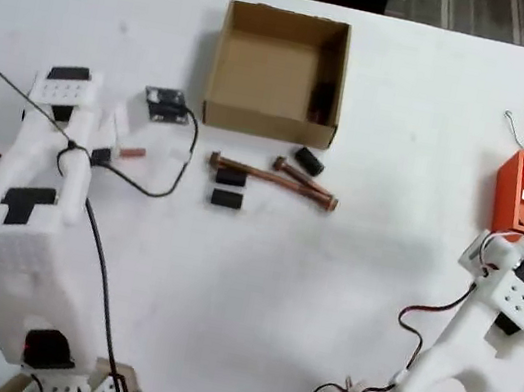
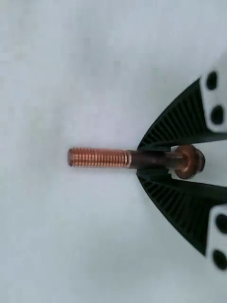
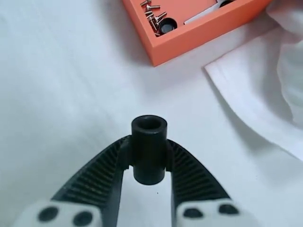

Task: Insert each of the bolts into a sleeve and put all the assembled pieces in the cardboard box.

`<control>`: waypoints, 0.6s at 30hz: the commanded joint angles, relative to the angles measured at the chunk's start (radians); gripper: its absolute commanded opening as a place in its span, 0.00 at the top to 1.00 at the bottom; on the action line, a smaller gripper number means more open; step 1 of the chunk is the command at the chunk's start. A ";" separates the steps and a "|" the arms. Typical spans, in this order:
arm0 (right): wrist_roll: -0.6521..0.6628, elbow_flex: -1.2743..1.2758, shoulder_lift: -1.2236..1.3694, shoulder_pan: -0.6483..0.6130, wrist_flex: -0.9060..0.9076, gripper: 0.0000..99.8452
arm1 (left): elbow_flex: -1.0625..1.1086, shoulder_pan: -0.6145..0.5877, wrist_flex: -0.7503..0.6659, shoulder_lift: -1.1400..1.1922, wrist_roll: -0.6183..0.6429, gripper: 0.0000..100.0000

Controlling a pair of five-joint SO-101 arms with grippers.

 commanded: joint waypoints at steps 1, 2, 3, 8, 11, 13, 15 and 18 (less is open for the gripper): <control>-0.006 -0.021 -0.002 0.005 -0.025 0.98 | -0.007 -0.008 -0.054 -0.008 -0.035 0.89; -0.006 -0.021 -0.002 0.005 -0.025 0.98 | -0.007 -0.008 -0.054 -0.008 -0.029 0.89; -0.006 -0.021 -0.002 0.005 -0.025 0.98 | -0.004 -0.008 -0.054 -0.008 -0.034 0.90; -0.006 -0.021 -0.002 0.005 -0.025 0.98 | -0.012 -0.009 -0.061 -0.009 -0.035 0.90; -0.006 -0.021 -0.002 0.005 -0.025 0.98 | -0.047 -0.015 -0.029 -0.009 -0.032 0.89; -0.006 -0.021 -0.002 0.005 -0.025 0.98 | -0.076 -0.015 0.049 -0.009 -0.032 0.88; -0.006 -0.021 -0.002 0.005 -0.025 0.98 | -0.113 -0.009 0.143 -0.009 -0.031 0.87; -0.006 -0.021 -0.002 0.005 -0.025 0.98 | -0.183 -0.008 0.247 -0.009 -0.031 0.87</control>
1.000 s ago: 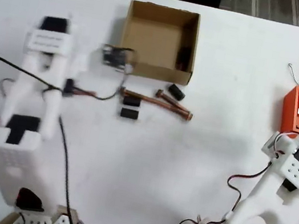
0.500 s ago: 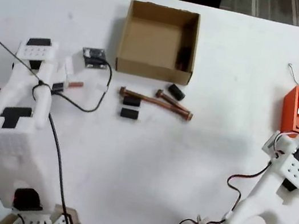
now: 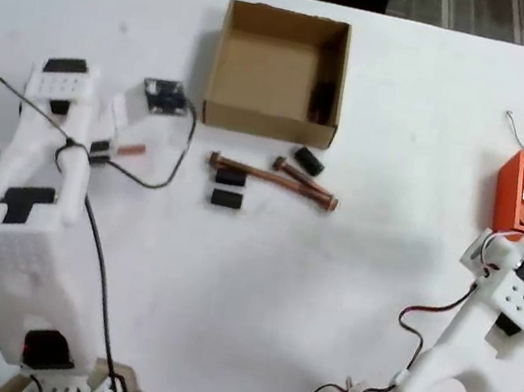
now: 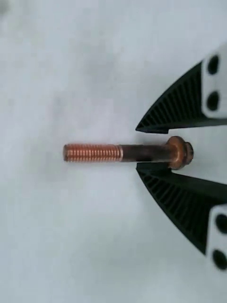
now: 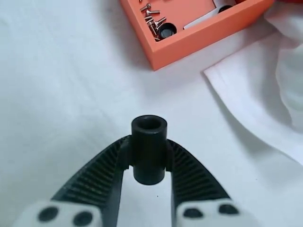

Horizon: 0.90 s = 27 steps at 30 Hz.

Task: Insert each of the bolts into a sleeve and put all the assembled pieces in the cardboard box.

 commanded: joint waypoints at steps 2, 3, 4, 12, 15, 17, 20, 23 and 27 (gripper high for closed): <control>-0.006 -0.021 -0.002 0.005 -0.019 0.98 | -0.147 -0.005 0.161 -0.011 -0.037 0.89; -0.006 -0.021 -0.002 0.005 -0.019 0.98 | -0.180 -0.005 0.190 -0.011 -0.037 0.91; -0.006 -0.021 -0.002 0.005 -0.019 0.98 | -0.208 -0.005 0.216 -0.011 -0.037 0.91; -0.006 -0.021 -0.002 0.005 -0.019 0.98 | -0.278 -0.002 0.330 -0.011 0.006 0.92; -0.006 -0.021 -0.002 0.005 -0.019 0.98 | -0.292 0.038 0.405 -0.012 0.212 0.92; -0.006 -0.021 -0.002 0.005 -0.019 0.98 | -0.320 0.054 0.402 -0.023 0.476 0.91; -0.006 -0.021 -0.002 0.005 -0.019 0.98 | -0.363 0.080 0.430 -0.049 0.810 0.90; -0.006 -0.021 -0.002 0.005 -0.019 0.98 | -0.404 0.121 0.508 -0.086 1.097 0.84; -0.006 -0.021 -0.002 0.005 -0.019 0.98 | -0.433 0.155 0.491 -0.115 1.560 0.78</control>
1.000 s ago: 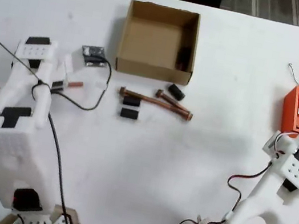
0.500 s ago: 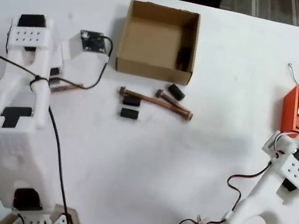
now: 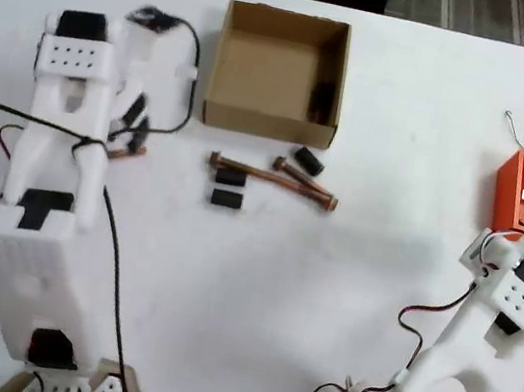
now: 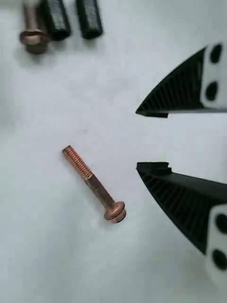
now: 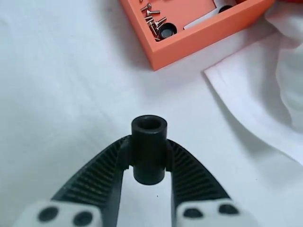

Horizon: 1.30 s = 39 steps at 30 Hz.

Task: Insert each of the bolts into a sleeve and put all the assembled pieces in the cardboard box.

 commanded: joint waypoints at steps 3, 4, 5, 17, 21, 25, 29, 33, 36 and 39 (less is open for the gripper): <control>-0.006 -0.021 -0.002 0.005 -0.019 0.98 | -0.054 0.021 -0.069 -0.071 0.519 0.77; -0.006 -0.021 -0.002 0.005 -0.019 0.98 | -0.048 0.017 -0.069 -0.071 0.551 0.77; -0.006 -0.021 -0.002 0.005 -0.019 0.98 | -0.047 0.017 -0.061 -0.071 0.591 0.77; -0.006 -0.021 -0.002 0.005 -0.019 0.98 | 0.168 -0.104 -0.207 -0.031 1.160 0.77; -0.006 -0.021 -0.002 0.005 -0.019 0.98 | 0.180 -0.146 -0.203 0.021 1.250 0.77; -0.006 -0.021 -0.002 0.005 -0.019 0.98 | 0.180 -0.144 -0.180 0.058 1.258 0.77; -0.006 -0.021 -0.002 0.005 -0.019 0.98 | 0.174 -0.152 -0.169 0.101 1.260 0.77; -0.006 -0.021 -0.002 0.005 -0.019 0.98 | 0.173 -0.193 -0.207 0.146 1.339 0.77; -0.006 -0.021 -0.002 0.005 -0.019 0.98 | 0.173 -0.203 -0.241 0.175 1.350 0.77; -0.006 -0.021 -0.002 0.005 -0.019 0.98 | 0.173 -0.201 -0.250 0.199 1.356 0.77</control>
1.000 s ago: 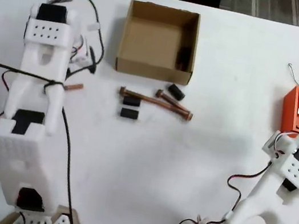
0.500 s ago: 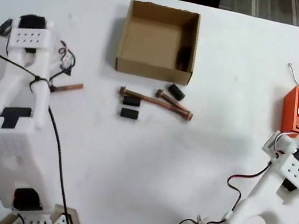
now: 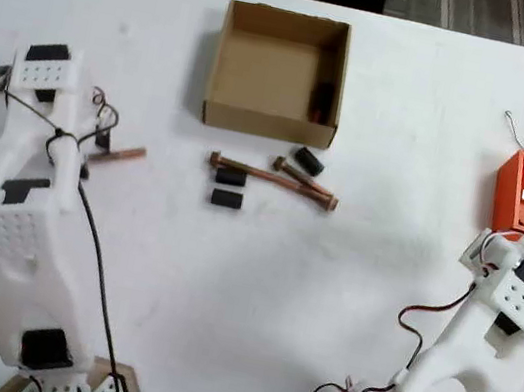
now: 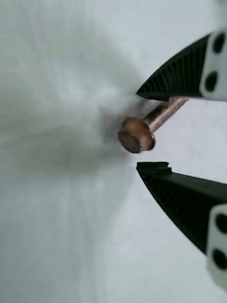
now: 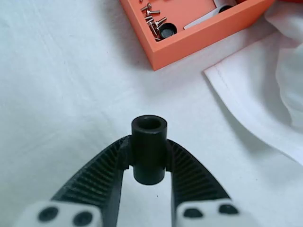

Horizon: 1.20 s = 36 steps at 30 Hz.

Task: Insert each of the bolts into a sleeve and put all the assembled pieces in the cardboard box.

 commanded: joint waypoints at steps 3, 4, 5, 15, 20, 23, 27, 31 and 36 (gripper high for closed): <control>-0.006 -0.021 -0.002 0.005 -0.019 0.98 | -0.010 -0.005 -0.064 0.017 0.009 0.77; -0.006 -0.021 -0.002 0.005 -0.019 0.98 | -0.010 -0.005 -0.084 0.025 0.011 0.77; -0.006 -0.021 -0.002 0.005 -0.019 0.98 | -0.010 -0.005 -0.098 0.034 0.011 0.77; -0.006 -0.021 -0.002 0.005 -0.019 0.98 | -0.041 0.002 -0.112 0.069 0.006 0.96; -0.006 -0.021 -0.002 0.005 -0.019 0.98 | -0.150 0.002 -0.109 0.069 0.003 0.97; -0.006 -0.021 -0.002 0.005 -0.019 0.98 | -0.228 0.003 -0.107 0.068 -0.086 0.97; -0.006 -0.021 -0.002 0.005 -0.019 0.98 | -0.331 0.052 -0.095 0.058 -0.339 0.97; -0.006 -0.021 -0.002 0.005 -0.019 0.98 | -0.423 0.138 -0.015 0.066 -0.756 0.97; -0.006 -0.021 -0.002 0.005 -0.019 0.98 | -0.433 0.167 0.008 0.074 -1.203 0.97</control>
